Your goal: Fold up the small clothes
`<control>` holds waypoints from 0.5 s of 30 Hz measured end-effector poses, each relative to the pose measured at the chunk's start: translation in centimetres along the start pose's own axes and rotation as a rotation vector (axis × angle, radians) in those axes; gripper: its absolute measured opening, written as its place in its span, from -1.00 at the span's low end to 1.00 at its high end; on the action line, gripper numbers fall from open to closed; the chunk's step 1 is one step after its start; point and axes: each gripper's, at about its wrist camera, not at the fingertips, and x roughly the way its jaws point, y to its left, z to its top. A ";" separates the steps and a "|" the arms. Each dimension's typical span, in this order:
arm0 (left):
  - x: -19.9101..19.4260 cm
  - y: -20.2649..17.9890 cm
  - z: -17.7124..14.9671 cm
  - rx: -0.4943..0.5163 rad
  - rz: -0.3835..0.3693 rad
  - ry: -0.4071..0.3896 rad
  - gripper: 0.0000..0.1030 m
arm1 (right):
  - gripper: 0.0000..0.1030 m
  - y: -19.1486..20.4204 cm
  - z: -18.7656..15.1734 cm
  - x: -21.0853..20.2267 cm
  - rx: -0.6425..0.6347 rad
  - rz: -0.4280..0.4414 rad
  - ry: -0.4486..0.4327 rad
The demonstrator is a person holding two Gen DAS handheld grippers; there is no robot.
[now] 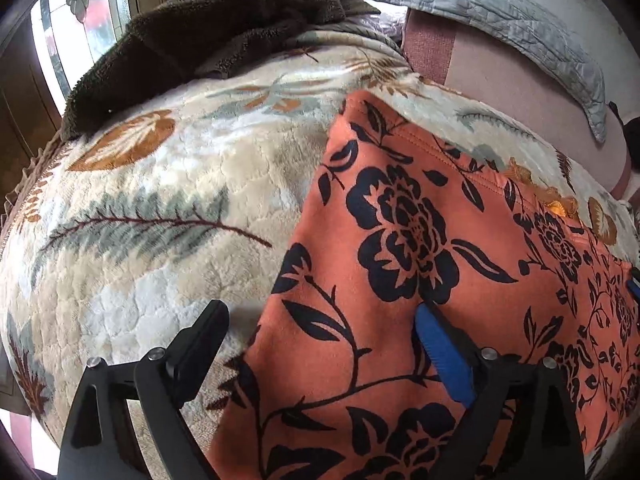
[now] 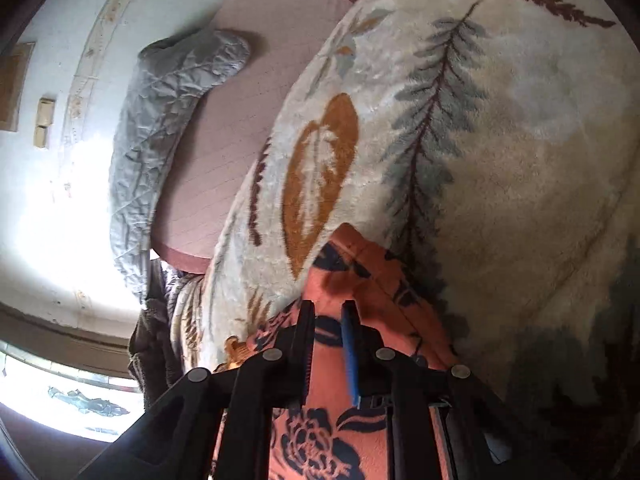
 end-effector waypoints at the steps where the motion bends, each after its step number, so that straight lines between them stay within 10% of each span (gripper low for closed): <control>1: -0.7 0.0 -0.1 0.009 0.024 -0.031 0.84 | -0.61 0.7 -0.6 -0.5 -0.029 0.018 0.007; 7: -3.9 0.7 -2.0 0.036 0.078 -0.063 0.84 | -0.40 2.9 -6.8 -5.3 -0.175 0.056 0.118; 10: -3.4 1.1 -3.9 0.052 0.108 0.024 0.85 | 0.51 1.4 -10.4 -6.4 -0.179 0.003 0.172; 15: -5.0 1.9 -5.6 0.042 0.053 0.038 0.85 | 0.44 -0.2 -12.8 -8.5 -0.197 -0.057 0.205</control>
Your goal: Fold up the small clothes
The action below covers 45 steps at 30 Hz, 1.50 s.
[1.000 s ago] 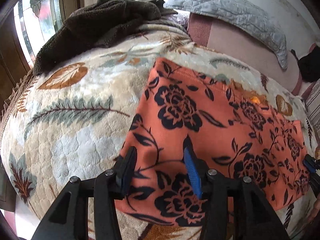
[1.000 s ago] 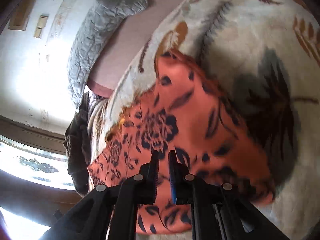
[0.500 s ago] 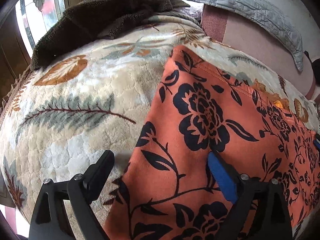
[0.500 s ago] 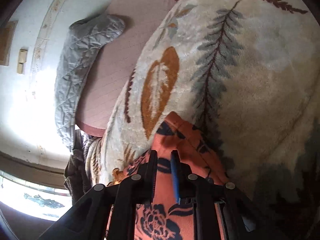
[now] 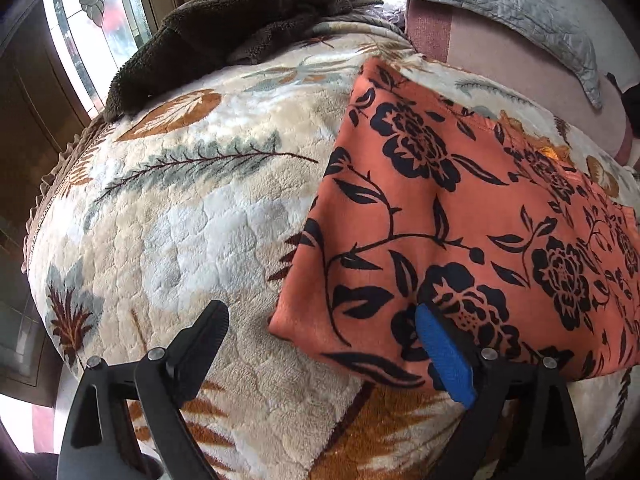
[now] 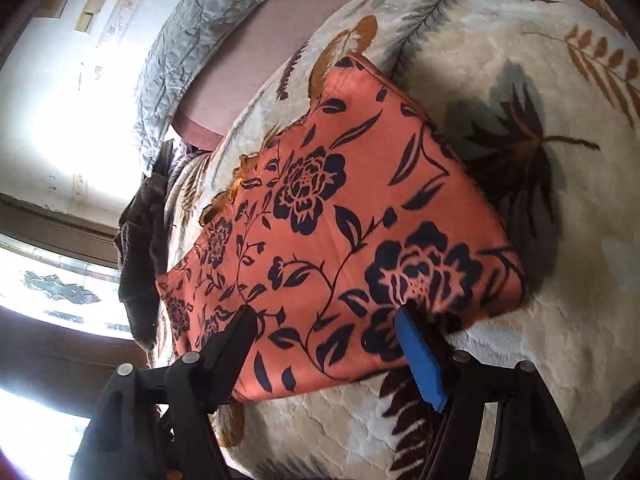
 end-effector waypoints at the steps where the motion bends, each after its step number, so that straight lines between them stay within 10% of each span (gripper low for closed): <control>1: -0.8 0.2 -0.2 -0.003 -0.011 -0.031 0.84 | 0.44 -0.2 -0.3 -1.2 0.002 0.039 -0.028; 7: -3.3 1.1 -0.8 -0.058 -0.107 -0.125 0.84 | 0.47 -3.3 -2.4 -5.4 0.107 0.098 -0.101; 14: 1.2 0.7 0.1 -0.084 -0.091 0.047 0.84 | 0.31 -7.2 -1.3 -1.9 0.319 0.084 -0.094; 21: 1.8 2.7 1.6 -0.157 -0.097 0.009 0.84 | 0.18 -8.5 0.8 0.2 0.411 0.127 -0.200; 23: 1.7 3.3 1.9 -0.175 -0.092 -0.001 0.84 | -0.46 -7.9 1.2 0.6 0.383 0.113 -0.218; 25: 1.6 4.1 2.3 -0.201 -0.073 -0.013 0.84 | -0.59 -7.3 1.2 1.1 0.366 0.092 -0.214; 34: 0.7 8.7 2.6 -0.327 0.013 -0.064 0.84 | -0.68 7.3 -0.5 -2.2 -0.109 0.047 -0.329; 45: -0.5 13.7 2.0 -0.420 0.117 -0.113 0.84 | -0.68 21.6 -7.8 6.2 -0.319 0.159 -0.109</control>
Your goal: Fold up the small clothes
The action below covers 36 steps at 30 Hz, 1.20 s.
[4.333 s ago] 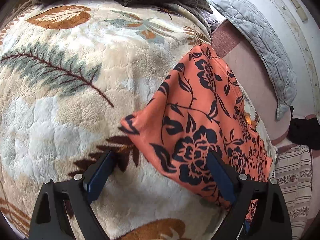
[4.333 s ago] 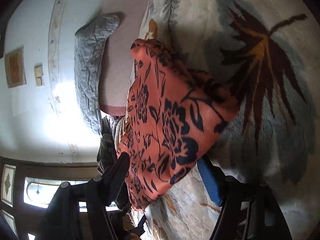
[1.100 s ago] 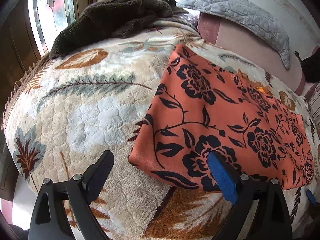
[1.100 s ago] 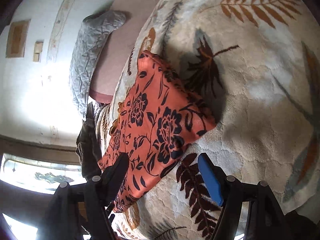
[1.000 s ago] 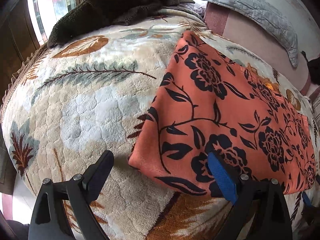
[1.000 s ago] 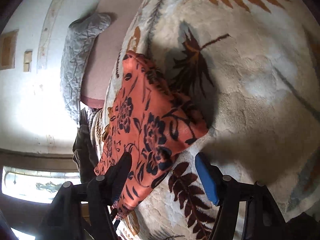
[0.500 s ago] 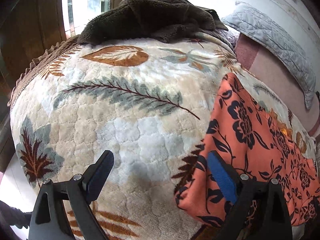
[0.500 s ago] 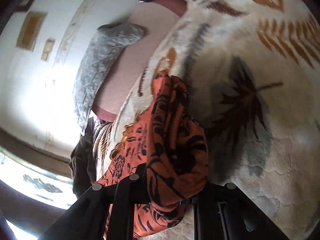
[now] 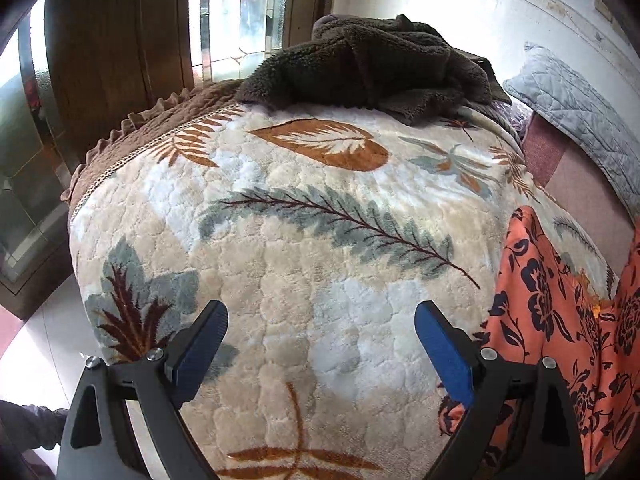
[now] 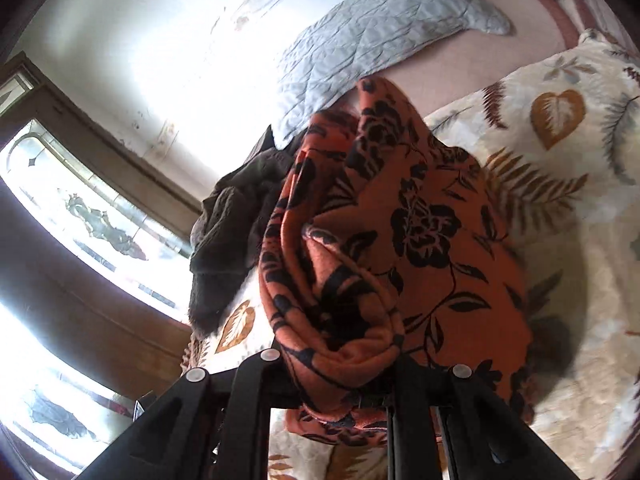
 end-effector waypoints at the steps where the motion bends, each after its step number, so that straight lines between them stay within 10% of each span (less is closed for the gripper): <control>1: -0.1 0.7 0.2 -0.018 0.016 -0.010 0.84 | -0.68 0.6 -0.7 1.4 0.005 0.016 0.029; 7: 0.0 4.3 1.0 -0.125 0.045 -0.029 0.84 | -0.64 1.1 -6.7 10.1 0.039 0.051 0.276; 12: -1.1 3.5 1.1 -0.128 -0.030 -0.075 0.84 | -0.40 -0.6 -7.4 9.5 0.021 0.096 0.343; 16: -3.8 1.9 0.9 -0.107 -0.177 -0.190 0.84 | 0.47 -1.6 -6.4 5.2 -0.017 0.202 0.428; 21: -6.8 -2.5 -0.4 0.036 -0.306 -0.288 0.84 | 0.40 -4.3 -3.9 -1.0 -0.067 0.150 0.243; 24: -6.6 -6.0 -1.7 0.178 -0.310 -0.247 0.84 | -0.37 -7.0 -2.4 -0.5 0.028 0.098 0.232; 30: -0.3 -9.8 -4.2 0.403 -0.073 0.012 0.85 | -0.55 -10.3 -2.6 3.4 0.092 0.010 0.325; 36: -0.4 -9.1 -3.5 0.360 -0.126 0.005 0.85 | -0.49 -8.7 1.4 3.7 0.059 0.037 0.274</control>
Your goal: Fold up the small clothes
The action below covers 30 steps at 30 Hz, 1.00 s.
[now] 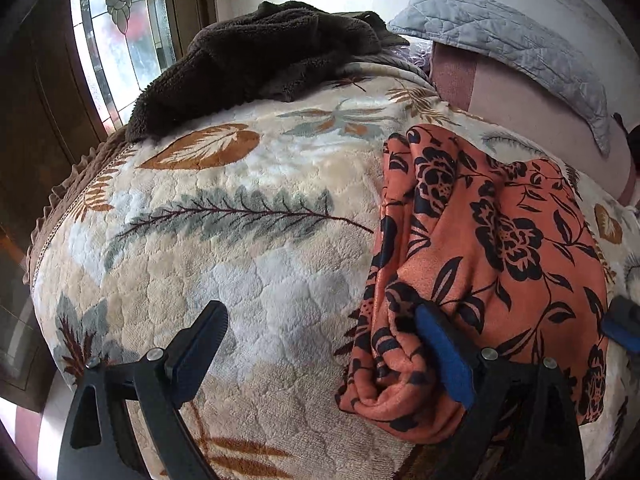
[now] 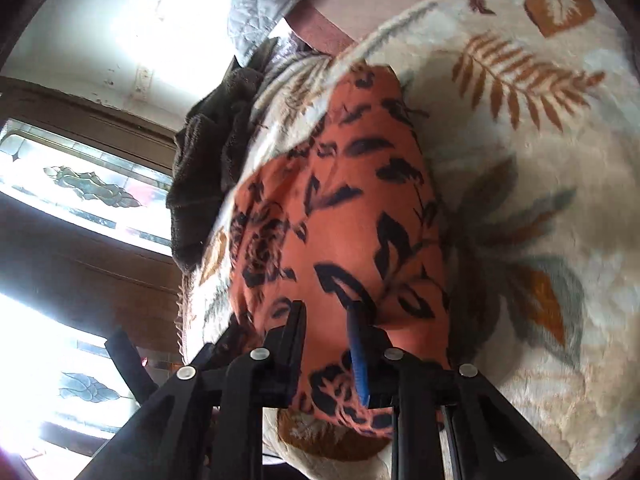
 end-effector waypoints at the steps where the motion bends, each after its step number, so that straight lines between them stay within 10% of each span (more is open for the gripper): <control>1: -0.3 -0.1 0.1 -0.001 -0.001 -0.017 0.85 | -0.49 0.3 1.1 0.1 0.003 -0.006 -0.023; 13: 1.1 -0.5 0.8 -0.005 0.012 0.025 0.90 | -0.58 -1.6 7.7 6.3 0.077 -0.126 0.003; 20: -1.8 -0.5 0.8 0.007 0.044 -0.098 0.90 | -0.49 0.4 3.4 -0.4 -0.028 -0.063 -0.001; 30: -1.3 -2.6 -0.8 0.159 0.121 -0.072 0.88 | -0.51 0.2 -3.3 -1.5 -0.129 -0.160 0.093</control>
